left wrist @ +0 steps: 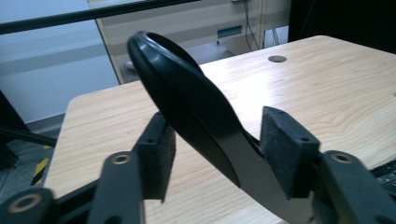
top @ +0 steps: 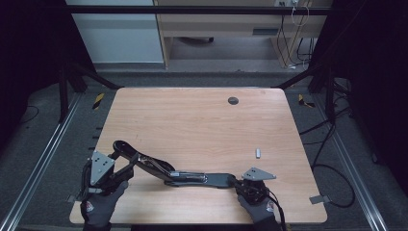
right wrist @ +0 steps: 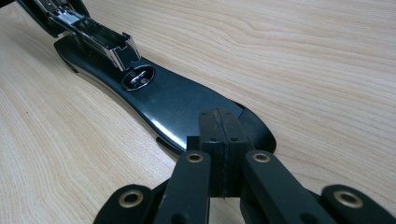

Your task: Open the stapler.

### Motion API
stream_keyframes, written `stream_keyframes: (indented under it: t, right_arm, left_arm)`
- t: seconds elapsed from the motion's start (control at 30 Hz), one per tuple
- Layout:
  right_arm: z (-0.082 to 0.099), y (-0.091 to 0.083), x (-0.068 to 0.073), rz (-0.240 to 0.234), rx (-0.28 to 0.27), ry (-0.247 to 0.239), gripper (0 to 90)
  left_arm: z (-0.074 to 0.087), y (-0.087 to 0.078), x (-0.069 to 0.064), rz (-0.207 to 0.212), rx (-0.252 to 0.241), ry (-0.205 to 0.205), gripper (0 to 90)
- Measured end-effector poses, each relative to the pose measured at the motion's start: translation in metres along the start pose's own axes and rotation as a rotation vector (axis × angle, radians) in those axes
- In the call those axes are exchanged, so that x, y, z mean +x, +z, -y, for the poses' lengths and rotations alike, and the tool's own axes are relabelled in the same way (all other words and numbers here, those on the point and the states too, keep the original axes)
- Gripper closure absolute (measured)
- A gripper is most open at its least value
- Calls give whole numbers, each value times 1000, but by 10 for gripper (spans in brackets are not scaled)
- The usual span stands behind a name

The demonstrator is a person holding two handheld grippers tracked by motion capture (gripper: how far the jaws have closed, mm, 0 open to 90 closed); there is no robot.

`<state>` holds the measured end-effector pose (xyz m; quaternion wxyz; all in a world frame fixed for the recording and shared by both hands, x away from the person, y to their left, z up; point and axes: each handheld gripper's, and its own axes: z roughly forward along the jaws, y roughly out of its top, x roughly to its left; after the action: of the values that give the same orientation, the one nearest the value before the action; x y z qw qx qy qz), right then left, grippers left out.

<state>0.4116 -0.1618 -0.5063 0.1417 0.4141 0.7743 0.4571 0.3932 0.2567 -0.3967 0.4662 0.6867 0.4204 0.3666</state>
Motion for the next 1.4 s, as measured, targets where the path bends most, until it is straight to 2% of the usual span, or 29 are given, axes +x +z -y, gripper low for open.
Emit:
stream_keyframes:
  t: [0.2,0.4,0.6,0.8,0.93,1.23,1.4]
  right_arm:
    - [0,0,0,-1,-1,-1,900]
    - [0,0,0,-1,-1,2,900]
    - [0,0,-1,-1,-4,-2,900]
    - [0,-1,-1,7,-2,1,900]
    - [0,-1,-1,9,2,5,900]
    - [-2,-3,-2,10,4,-6,900]
    - [-3,-8,-4,29,-2,5,884]
  left_arm:
    - [-2,-5,4,17,12,-21,363]
    - [1,-11,6,25,34,-14,338]
    - [8,-16,7,6,53,-11,343]
    - [21,-17,10,-7,96,-2,357]
    - [35,-11,12,-26,135,5,378]
    - [50,0,16,-48,172,-3,423]
    - [59,7,16,-45,201,-12,456]
